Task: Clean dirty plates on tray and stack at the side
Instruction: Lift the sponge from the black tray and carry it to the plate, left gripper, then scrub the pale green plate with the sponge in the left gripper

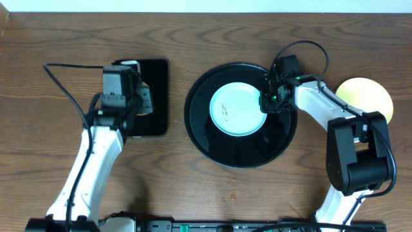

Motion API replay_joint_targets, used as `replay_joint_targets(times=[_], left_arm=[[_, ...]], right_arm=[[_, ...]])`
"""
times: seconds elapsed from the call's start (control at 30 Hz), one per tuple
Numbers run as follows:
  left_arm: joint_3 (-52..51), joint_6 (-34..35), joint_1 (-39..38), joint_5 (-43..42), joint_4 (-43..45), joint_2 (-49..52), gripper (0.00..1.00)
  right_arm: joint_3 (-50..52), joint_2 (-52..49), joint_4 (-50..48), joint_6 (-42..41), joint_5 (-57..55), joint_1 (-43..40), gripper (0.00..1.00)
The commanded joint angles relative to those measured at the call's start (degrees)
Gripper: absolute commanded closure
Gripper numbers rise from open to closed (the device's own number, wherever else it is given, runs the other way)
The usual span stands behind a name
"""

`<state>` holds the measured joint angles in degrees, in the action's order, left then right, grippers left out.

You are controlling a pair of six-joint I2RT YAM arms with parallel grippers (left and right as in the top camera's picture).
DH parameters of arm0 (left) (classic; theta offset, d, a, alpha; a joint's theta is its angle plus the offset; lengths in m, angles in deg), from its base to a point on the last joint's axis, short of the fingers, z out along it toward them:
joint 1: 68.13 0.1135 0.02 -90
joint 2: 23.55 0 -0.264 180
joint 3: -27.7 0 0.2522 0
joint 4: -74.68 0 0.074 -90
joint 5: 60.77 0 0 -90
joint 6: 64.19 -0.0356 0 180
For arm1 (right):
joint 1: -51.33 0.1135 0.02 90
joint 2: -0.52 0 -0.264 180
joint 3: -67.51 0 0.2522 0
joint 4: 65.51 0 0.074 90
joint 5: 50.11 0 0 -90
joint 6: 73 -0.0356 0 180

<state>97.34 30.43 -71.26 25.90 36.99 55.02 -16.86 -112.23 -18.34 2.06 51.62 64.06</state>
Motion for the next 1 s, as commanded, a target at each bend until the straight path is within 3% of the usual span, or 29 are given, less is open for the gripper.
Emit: replay_joint_targets(times=[0.0,0.13,0.23,0.3,0.5,0.77,0.97], left_arm=[[9.79,0.35,0.09,-5.25,-6.73,4.83,0.93],[22.75,0.33,-1.25,-6.51,-19.54,13.25,0.93],[27.91,0.33,-2.91,-12.92,-22.99,16.96,0.93],[28.15,0.35,-4.57,-16.74,-22.05,17.62,0.93],[28.09,0.57,-10.54,-17.03,-21.88,17.66,0.93],[27.12,0.57,-16.85,-16.5,-16.98,17.68,0.93],[25.7,5.6,-17.75,-15.08,-13.18,18.45,0.93]], right_arm=[[1.09,-0.2,0.15,-0.96,-2.54,0.72,0.95],[1.09,-0.2,0.33,-2.58,-4.83,1.22,0.99],[1.09,-0.2,1.14,-7.85,-6.1,1.29,0.99],[1.09,-0.2,1.2,-10.95,-2.05,1.36,0.99],[0.85,0.48,0.9,-8.31,8.33,0.9,0.96],[0.87,5.73,1.42,5.42,6.29,-0.33,0.71],[1.09,3.89,0.35,6.01,3.93,0.11,0.79]])
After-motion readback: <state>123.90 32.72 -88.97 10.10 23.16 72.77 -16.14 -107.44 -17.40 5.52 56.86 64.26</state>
